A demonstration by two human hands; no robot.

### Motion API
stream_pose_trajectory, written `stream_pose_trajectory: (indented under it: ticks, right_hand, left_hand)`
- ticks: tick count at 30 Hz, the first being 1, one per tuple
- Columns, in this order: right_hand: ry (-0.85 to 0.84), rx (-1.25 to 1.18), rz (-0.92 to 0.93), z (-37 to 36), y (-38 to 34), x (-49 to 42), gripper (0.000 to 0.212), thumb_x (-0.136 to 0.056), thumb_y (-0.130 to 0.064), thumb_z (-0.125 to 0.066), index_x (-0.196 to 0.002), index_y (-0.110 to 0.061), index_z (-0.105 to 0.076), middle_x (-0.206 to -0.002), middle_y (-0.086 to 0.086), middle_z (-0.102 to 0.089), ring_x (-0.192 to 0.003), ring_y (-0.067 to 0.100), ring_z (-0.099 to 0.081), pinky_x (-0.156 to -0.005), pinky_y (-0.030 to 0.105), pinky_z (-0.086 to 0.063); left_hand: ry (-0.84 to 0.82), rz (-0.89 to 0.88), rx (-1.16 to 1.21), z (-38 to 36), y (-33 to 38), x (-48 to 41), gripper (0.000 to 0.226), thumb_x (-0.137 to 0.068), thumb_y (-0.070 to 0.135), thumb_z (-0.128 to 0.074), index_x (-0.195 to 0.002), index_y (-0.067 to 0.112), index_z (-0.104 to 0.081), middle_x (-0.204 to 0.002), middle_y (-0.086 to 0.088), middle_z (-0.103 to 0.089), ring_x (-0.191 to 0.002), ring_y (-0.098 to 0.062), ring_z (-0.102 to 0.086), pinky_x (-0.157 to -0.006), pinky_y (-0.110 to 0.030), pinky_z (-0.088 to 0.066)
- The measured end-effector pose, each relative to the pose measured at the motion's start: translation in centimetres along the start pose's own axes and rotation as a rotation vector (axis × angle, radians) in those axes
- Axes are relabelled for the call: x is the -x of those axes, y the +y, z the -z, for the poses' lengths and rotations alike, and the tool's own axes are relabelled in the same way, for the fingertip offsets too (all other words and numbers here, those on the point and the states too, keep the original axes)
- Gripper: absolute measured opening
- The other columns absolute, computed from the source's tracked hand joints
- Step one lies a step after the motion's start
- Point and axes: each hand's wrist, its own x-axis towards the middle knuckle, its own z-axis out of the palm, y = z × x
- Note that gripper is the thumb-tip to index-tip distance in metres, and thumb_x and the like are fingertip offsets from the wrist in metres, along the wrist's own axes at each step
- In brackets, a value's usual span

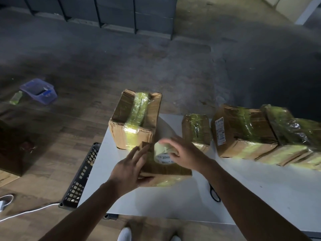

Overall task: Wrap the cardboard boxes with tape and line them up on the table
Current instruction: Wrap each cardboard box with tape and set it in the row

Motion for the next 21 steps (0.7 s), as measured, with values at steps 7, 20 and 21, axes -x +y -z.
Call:
stream_pose_trajectory:
  ticks: [7,20,21]
  right_hand:
    - [-0.116,0.183,0.076,-0.6,-0.8,-1.3,0.05,-0.074,-0.014,-0.079,-0.122,-0.02,-0.064,-0.09,0.004,-0.061,-0.071,0.016,-0.057,-0.057,0.018,-0.043]
    - [-0.15,0.079,-0.111,-1.9,0.7,0.2,0.057,-0.086,-0.011,-0.062,-0.135,-0.033,-0.044,-0.114,0.0,-0.051,-0.092,0.013,-0.058,-0.062,0.02,-0.051]
    - [-0.167,0.074,-0.108,-1.9,0.5,0.1,0.058,-0.086,-0.009,-0.062,-0.136,-0.034,-0.044,-0.112,0.0,-0.05,-0.088,0.011,-0.057,-0.059,0.019,-0.05]
  left_hand:
    - [-0.013,0.074,-0.037,-2.7,-3.4,3.1,0.075,-0.084,0.065,-0.047,-0.14,0.015,-0.04,-0.148,-0.008,-0.044,-0.117,-0.033,-0.06,-0.086,-0.043,-0.057]
    - [-0.078,0.045,-0.054,-3.4,-0.4,0.4,0.106,-0.069,0.063,-0.072,-0.143,-0.004,-0.039,-0.147,-0.02,-0.042,-0.139,-0.038,-0.035,-0.11,-0.057,-0.033]
    - [-0.092,0.035,-0.053,-3.6,-0.2,0.4,0.106,-0.068,0.062,-0.074,-0.142,-0.005,-0.04,-0.147,-0.02,-0.042,-0.139,-0.038,-0.034,-0.11,-0.056,-0.034]
